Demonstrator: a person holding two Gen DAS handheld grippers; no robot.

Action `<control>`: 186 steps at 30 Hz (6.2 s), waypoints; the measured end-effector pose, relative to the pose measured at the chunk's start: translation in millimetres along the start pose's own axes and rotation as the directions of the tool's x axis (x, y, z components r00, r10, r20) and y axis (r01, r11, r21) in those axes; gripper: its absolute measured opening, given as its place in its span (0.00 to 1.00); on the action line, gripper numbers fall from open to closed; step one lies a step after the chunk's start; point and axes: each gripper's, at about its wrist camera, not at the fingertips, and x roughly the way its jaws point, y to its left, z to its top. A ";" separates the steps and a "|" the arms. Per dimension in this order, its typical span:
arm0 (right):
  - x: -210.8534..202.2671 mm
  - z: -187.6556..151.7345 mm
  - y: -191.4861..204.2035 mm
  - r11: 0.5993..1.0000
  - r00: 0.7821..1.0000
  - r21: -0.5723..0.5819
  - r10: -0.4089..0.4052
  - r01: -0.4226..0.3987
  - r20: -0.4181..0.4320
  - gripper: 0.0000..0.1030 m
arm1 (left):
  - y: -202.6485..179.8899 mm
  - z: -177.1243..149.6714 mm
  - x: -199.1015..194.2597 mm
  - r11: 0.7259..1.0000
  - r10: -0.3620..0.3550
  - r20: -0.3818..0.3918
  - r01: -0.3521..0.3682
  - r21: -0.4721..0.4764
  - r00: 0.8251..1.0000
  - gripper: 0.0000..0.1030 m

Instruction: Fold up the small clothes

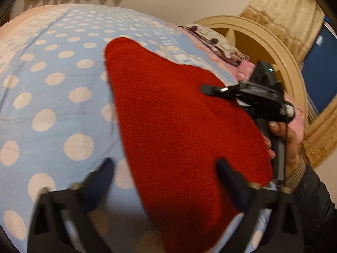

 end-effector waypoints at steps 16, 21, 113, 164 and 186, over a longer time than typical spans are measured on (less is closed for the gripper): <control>-5.2 -18.6 84.0 0.993 0.995 -0.097 0.073 -0.067 0.063 0.27 | -12.9 -6.8 -73.8 0.996 0.075 0.062 -0.078 0.053 0.995 0.43; 18.0 -29.0 127.9 0.983 0.992 -0.139 0.126 -0.122 0.019 0.27 | -0.8 -21.0 -113.3 0.985 0.153 0.113 -0.161 0.058 0.982 0.43; 106.0 -220.9 425.3 0.810 0.993 -0.576 -0.058 0.108 0.103 0.70 | 72.2 -187.3 -314.6 0.706 0.708 0.345 -0.608 -0.363 0.616 0.92; 3.6 -325.9 445.8 0.714 0.978 -0.687 0.013 0.138 0.209 0.76 | 48.1 -188.5 -346.3 0.694 0.715 0.458 -0.615 -0.376 0.527 1.00; 3.4 -329.8 444.6 0.719 0.978 -0.683 0.022 0.129 0.208 0.76 | 44.7 -183.5 -342.8 0.698 0.710 0.448 -0.628 -0.344 0.543 1.00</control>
